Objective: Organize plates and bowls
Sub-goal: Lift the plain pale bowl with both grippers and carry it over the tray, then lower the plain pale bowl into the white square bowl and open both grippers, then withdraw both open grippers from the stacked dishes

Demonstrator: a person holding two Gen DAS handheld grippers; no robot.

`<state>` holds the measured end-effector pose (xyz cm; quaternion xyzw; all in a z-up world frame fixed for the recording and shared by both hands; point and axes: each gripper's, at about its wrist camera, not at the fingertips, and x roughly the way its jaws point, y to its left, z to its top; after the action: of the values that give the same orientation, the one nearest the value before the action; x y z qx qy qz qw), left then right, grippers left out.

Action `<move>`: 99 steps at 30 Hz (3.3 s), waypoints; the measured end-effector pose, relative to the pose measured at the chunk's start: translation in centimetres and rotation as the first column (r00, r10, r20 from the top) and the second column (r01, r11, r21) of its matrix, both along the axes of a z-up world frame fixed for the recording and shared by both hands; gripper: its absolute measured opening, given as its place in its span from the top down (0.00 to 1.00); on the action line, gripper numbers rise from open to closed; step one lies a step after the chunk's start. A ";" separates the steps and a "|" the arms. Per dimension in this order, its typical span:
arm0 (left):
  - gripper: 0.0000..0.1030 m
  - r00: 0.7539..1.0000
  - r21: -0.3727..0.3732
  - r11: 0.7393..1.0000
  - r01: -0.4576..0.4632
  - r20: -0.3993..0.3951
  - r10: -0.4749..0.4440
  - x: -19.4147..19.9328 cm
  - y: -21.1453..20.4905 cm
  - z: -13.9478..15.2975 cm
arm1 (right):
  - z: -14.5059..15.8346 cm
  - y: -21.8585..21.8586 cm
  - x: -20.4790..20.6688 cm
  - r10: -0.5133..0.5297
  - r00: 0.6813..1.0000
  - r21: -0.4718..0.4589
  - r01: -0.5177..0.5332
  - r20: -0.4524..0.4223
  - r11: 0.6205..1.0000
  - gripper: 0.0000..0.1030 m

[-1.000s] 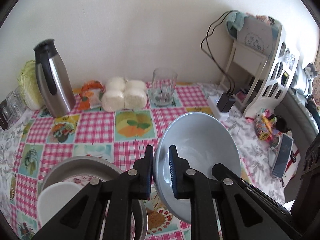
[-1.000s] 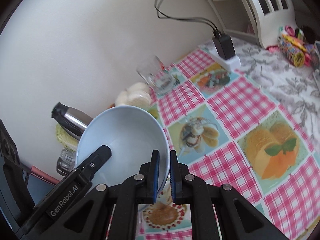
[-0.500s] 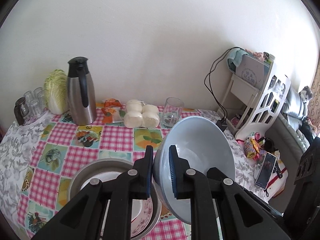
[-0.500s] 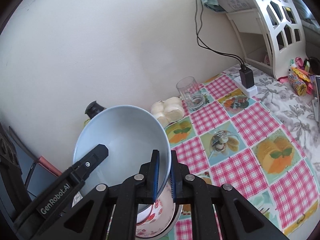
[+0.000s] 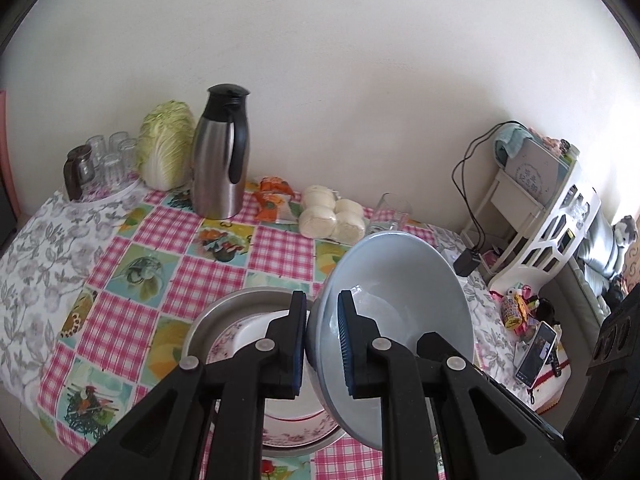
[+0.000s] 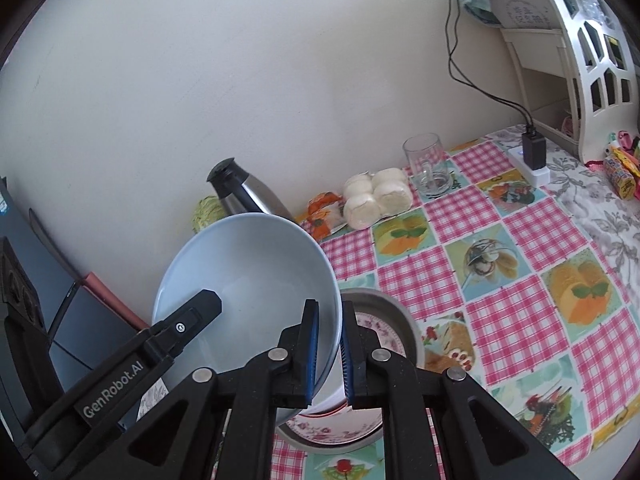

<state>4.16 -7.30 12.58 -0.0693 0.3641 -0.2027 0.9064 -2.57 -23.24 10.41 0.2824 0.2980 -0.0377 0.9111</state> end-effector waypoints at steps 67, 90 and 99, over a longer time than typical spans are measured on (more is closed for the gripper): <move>0.53 0.954 0.006 0.986 -0.170 -0.248 0.166 5.5 3.6 -7.5 | -6.4 1.4 5.1 0.037 0.993 -0.057 -0.044 -0.116 0.997 0.69; 0.03 0.927 0.146 0.938 -0.315 -0.166 0.337 5.4 7.0 -7.1 | -7.0 0.9 3.9 0.013 0.988 -0.180 -0.041 -0.153 0.983 0.00; 0.03 0.933 0.158 0.940 -0.304 -0.148 0.327 4.8 7.2 -7.0 | -6.6 1.1 3.0 0.008 0.990 -0.176 -0.034 -0.144 0.984 0.00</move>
<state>8.97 -0.06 5.60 -0.0840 0.4377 -0.0230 0.8949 0.42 -22.18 3.82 0.1933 0.3607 -0.0746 0.9094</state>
